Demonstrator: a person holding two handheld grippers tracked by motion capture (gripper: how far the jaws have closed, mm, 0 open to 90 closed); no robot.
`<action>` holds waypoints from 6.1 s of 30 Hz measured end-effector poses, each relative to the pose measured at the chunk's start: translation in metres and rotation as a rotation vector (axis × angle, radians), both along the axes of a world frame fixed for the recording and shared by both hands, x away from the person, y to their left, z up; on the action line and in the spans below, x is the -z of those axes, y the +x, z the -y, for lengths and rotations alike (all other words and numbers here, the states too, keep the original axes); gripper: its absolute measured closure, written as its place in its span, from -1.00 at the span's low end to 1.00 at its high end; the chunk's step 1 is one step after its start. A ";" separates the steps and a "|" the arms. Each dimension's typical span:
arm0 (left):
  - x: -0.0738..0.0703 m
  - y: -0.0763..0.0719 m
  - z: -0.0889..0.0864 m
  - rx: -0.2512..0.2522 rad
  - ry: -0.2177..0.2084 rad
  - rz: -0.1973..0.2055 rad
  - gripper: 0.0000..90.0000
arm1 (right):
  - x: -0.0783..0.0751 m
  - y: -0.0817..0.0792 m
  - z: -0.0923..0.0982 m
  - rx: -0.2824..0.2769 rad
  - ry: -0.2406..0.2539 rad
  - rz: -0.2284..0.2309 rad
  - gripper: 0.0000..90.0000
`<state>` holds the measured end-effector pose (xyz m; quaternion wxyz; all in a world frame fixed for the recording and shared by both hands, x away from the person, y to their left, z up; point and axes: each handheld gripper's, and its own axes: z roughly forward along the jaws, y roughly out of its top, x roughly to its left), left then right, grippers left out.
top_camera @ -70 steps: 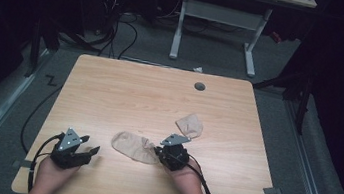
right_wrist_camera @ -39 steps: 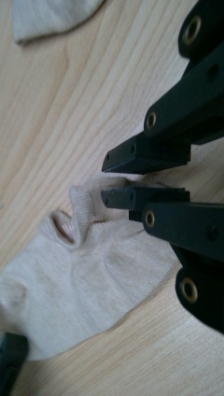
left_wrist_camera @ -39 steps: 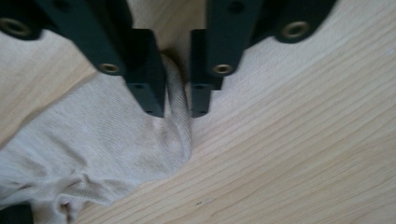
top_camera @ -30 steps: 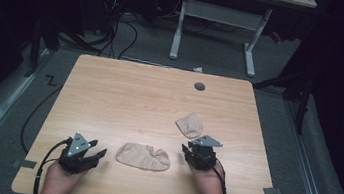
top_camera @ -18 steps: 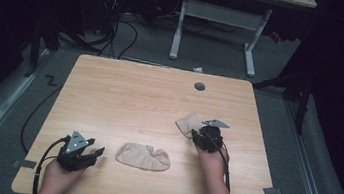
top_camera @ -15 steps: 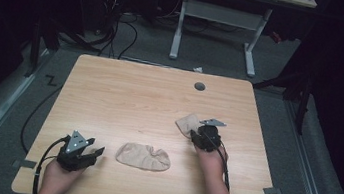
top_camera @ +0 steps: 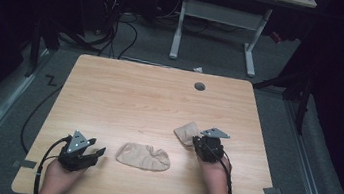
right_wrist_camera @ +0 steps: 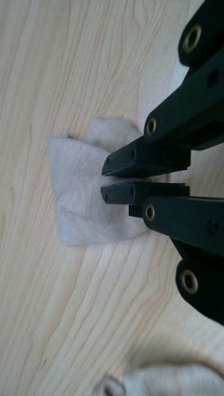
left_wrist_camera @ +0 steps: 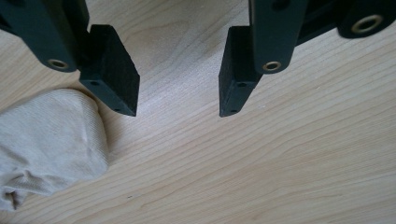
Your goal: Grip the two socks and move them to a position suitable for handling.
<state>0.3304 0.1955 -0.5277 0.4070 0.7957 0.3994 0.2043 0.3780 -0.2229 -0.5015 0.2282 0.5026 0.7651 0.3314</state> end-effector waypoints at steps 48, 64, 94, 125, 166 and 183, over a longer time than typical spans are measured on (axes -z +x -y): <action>0.001 0.001 -0.002 -0.002 -0.003 0.000 0.07 | 0.016 0.036 0.017 0.123 0.034 -0.116 0.14; 0.000 -0.001 0.000 0.008 0.013 0.010 0.06 | 0.018 0.036 0.008 0.063 -0.021 -0.118 0.54; 0.000 -0.001 -0.001 0.005 -0.001 0.006 -0.04 | -0.033 0.016 0.002 -0.041 -0.033 -0.004 0.90; 0.000 -0.001 0.000 0.005 -0.011 0.012 -0.04 | -0.092 0.004 -0.023 -0.158 -0.015 0.135 0.90; -0.001 0.000 -0.002 0.010 -0.024 0.002 -0.02 | -0.078 -0.038 -0.141 -0.532 0.057 0.116 0.90; -0.003 -0.004 0.009 0.066 -0.073 -0.005 0.00 | -0.003 -0.043 -0.090 -0.403 0.062 -0.046 0.90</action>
